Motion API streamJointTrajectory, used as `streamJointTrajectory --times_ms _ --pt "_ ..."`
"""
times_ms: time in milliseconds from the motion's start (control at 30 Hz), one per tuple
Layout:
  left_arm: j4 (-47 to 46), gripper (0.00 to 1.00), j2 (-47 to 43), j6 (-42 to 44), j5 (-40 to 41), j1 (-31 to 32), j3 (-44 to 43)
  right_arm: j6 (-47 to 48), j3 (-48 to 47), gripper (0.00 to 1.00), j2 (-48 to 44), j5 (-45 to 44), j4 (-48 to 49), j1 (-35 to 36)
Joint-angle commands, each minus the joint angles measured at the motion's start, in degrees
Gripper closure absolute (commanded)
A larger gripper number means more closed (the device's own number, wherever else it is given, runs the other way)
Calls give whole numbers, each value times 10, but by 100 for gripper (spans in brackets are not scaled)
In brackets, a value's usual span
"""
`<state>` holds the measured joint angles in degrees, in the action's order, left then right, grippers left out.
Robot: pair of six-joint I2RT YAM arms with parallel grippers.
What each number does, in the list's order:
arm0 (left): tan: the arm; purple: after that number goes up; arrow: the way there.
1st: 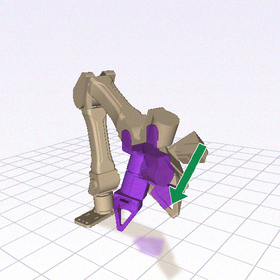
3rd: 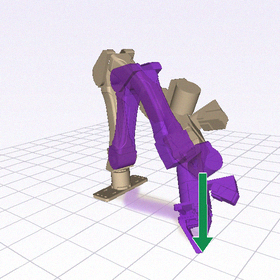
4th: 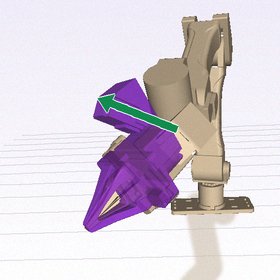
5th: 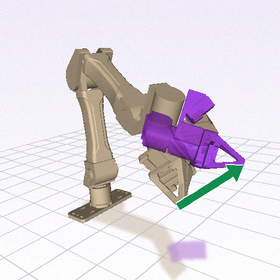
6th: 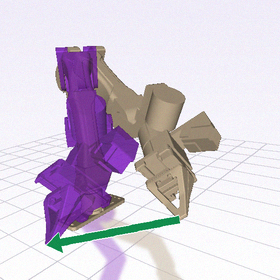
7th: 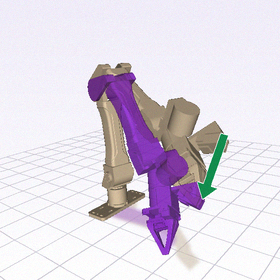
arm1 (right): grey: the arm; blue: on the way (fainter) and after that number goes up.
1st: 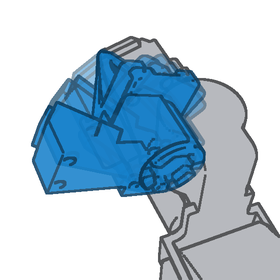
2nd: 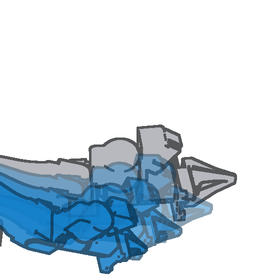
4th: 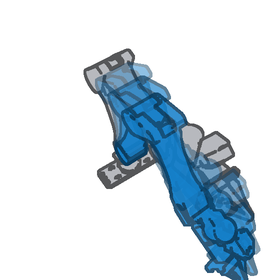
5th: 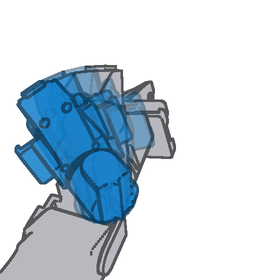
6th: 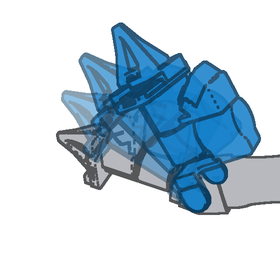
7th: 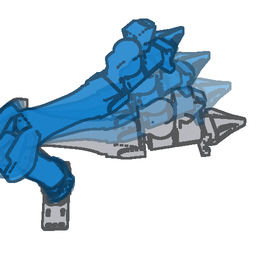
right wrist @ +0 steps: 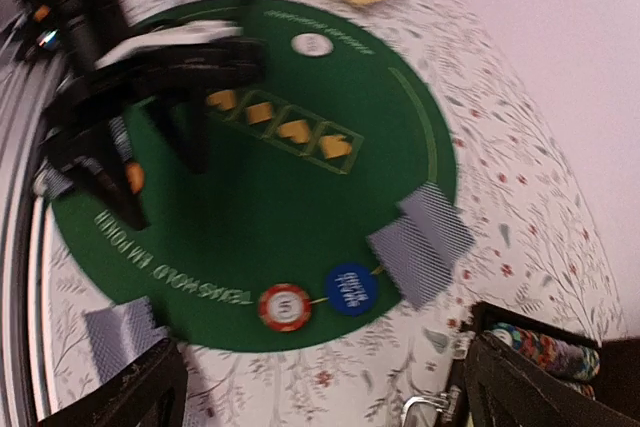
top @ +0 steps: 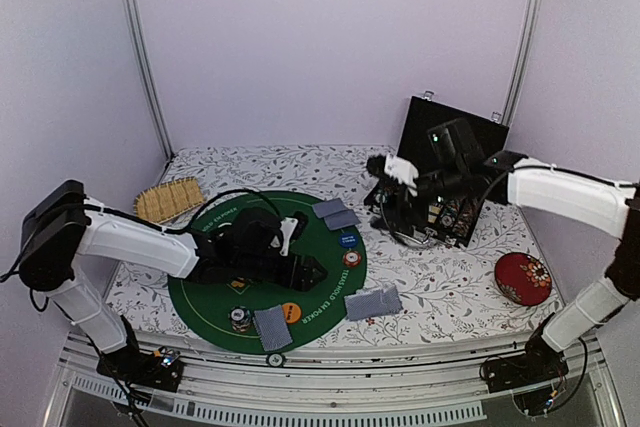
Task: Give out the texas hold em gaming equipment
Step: Hold the face-down deck piles at the center of the board.
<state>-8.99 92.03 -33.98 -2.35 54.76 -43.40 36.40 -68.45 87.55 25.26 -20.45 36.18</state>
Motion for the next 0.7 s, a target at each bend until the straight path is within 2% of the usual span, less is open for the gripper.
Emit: streamJointTrajectory --times_ms 0,133,333,667 --pt "-58 17 53 -36 -110 13 -15 145 109 1 -52 -15 4 67" --pt "-101 18 89 -54 -167 20 -14 120 132 1 -57 -12 -84 73" --pt "-147 30 122 -72 -222 23 -17 124 201 1 -52 -49 -27 121" --pt "-163 38 163 -89 -250 36 -26 98 193 1 25 -85 -7 128"
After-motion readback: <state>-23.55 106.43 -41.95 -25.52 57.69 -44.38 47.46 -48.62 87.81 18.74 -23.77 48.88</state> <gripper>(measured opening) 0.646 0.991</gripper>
